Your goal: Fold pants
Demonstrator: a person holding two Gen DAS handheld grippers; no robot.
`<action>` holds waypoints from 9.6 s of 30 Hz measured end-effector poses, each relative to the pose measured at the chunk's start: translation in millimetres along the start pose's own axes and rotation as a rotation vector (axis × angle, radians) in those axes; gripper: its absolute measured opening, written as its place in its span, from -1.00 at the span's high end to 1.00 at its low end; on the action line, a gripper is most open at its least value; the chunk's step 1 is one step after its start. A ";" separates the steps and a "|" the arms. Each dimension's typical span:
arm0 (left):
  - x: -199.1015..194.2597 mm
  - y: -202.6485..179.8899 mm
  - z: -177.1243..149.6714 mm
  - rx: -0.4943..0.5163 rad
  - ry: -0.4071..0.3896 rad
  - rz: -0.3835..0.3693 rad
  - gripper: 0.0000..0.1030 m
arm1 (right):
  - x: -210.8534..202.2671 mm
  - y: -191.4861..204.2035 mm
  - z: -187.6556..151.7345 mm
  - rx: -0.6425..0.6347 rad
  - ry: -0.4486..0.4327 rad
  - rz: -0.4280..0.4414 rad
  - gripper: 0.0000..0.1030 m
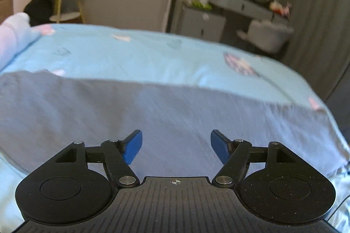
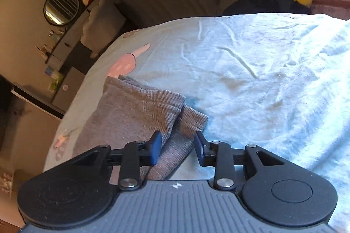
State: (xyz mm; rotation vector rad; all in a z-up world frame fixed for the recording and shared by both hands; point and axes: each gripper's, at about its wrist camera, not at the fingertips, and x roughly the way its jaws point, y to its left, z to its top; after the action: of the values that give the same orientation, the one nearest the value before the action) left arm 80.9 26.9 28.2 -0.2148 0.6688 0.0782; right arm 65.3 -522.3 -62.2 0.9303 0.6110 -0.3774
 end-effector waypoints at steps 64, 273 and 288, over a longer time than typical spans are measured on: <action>51.4 -38.0 -56.3 0.070 0.094 0.071 -0.66 | 5.8 82.8 19.7 -0.338 -0.075 0.025 0.79; -48.4 162.4 118.3 0.040 -0.251 0.033 0.22 | -37.1 120.1 -201.1 -0.747 0.215 0.184 -0.93; -10.3 -13.1 18.7 0.250 0.000 -0.148 -0.78 | -55.2 108.4 -172.8 -0.610 0.185 0.289 -0.93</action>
State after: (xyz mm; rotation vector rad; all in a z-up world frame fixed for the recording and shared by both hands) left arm 86.0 18.2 51.2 -0.0235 0.6545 -0.1467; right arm 26.4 -316.2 -36.6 0.4543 0.6948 0.1579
